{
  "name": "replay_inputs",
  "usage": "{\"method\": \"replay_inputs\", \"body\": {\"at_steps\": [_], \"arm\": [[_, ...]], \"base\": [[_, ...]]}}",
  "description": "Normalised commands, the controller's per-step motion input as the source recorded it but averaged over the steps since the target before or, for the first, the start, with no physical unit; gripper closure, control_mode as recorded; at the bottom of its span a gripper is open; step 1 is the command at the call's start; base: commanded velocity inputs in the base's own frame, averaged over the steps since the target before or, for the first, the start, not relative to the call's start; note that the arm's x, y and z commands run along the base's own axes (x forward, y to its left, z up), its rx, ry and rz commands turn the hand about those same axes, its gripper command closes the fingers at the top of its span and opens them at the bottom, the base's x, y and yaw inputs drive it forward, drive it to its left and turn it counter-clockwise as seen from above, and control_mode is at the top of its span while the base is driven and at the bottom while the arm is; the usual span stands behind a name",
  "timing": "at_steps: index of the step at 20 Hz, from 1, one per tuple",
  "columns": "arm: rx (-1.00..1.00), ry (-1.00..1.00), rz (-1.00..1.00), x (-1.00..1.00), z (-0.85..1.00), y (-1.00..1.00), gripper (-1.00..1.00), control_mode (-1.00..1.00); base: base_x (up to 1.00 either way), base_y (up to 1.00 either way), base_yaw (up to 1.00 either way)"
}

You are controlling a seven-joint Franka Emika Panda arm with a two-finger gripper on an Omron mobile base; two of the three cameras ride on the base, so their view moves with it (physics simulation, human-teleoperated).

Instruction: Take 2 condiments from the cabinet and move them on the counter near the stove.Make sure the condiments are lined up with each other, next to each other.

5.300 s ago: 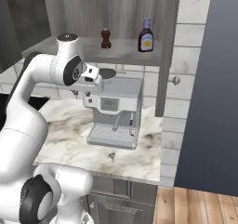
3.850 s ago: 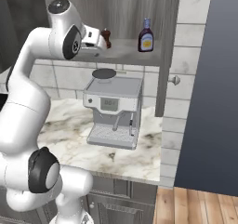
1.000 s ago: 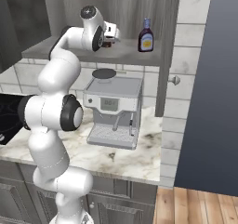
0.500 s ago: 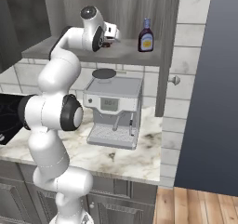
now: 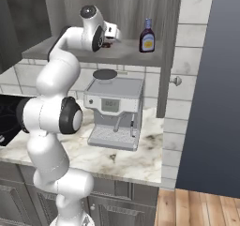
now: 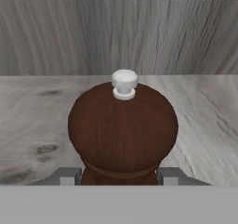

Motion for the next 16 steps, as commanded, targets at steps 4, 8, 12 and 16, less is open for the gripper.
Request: {"method": "replay_inputs", "body": {"at_steps": [4, 8, 12, 16], "arm": [[0.0, -0.12, 0.0, -0.85, 0.0, -0.02, 1.0, -1.0], [-0.03, -0.09, 0.01, -1.0, 0.0, -0.17, 1.0, -1.0], [-0.06, -0.05, 0.09, -1.0, 0.0, -0.07, 1.0, -1.0], [-0.03, -0.01, 0.06, -1.0, 0.04, -0.02, 1.0, -1.0]], "base": [[0.0, 0.0, 0.0], [0.0, 0.0, 0.0], [0.0, 0.0, 0.0], [0.0, 0.0, 0.0]]}}
